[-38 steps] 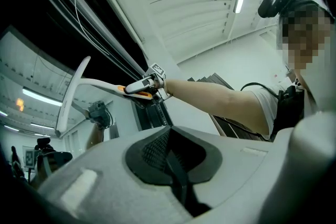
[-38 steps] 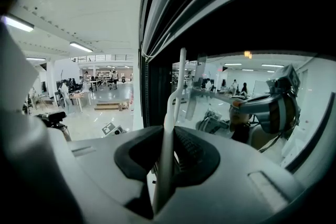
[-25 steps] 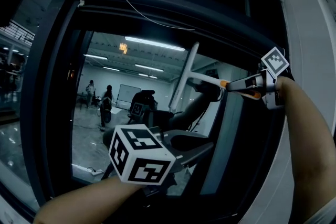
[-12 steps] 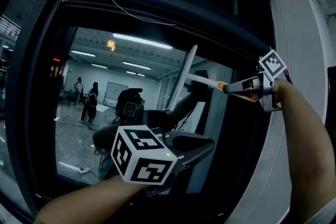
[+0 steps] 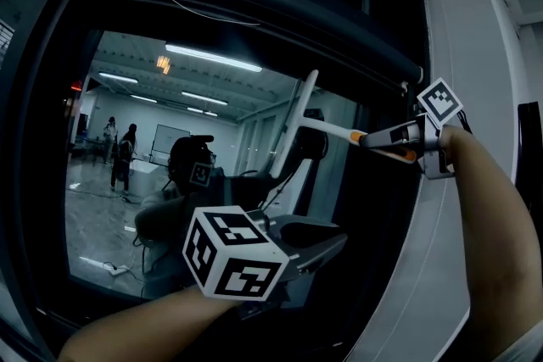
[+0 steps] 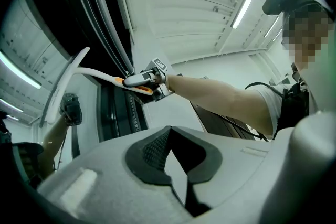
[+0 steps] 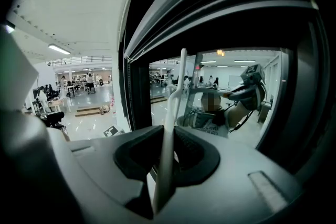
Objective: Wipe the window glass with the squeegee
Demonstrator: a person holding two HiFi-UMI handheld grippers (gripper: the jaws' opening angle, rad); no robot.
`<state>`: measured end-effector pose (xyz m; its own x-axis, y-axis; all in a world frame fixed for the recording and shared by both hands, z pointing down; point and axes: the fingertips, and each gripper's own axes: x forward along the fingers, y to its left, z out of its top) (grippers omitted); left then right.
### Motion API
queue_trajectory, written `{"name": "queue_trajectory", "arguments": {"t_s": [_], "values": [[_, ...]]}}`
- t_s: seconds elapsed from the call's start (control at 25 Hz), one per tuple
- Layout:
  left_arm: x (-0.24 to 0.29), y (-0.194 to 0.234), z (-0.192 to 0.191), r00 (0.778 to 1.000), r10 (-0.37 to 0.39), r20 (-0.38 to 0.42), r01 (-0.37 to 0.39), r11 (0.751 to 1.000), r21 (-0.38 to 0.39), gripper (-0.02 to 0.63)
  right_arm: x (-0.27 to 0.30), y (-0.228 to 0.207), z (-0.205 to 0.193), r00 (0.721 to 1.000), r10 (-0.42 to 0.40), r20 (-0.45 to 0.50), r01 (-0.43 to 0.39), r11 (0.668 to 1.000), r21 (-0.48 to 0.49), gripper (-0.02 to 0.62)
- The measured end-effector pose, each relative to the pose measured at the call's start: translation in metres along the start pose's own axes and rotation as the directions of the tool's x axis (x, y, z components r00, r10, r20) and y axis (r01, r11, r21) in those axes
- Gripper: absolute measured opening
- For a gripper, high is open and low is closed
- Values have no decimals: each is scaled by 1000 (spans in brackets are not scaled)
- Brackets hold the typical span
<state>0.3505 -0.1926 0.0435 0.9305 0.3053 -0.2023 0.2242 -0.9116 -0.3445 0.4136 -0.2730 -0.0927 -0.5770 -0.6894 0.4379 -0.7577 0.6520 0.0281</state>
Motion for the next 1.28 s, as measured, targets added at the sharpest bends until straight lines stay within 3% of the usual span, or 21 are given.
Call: {"name": "queue_trajectory", "arguments": {"t_s": [0.6,0.84,1.08,1.28], "values": [[26,-15,-9,998,-67,2,67,998,-12,0,-33,-7,-25,995,-100,8,100,995,27,69],[22,-14,-11,998,-69,5,69,997,-22,0,-31,9,-23,983,-43,178,37,999,35,64],[17,-23,-4,997,-76,11,76,997,5,0,-9,13,-52,921,3,390,-71,985,160,64],[16,-27,3,998,-69,-5,69,997,24,0,3,21,-70,813,121,569,-252,955,158,64]]}}
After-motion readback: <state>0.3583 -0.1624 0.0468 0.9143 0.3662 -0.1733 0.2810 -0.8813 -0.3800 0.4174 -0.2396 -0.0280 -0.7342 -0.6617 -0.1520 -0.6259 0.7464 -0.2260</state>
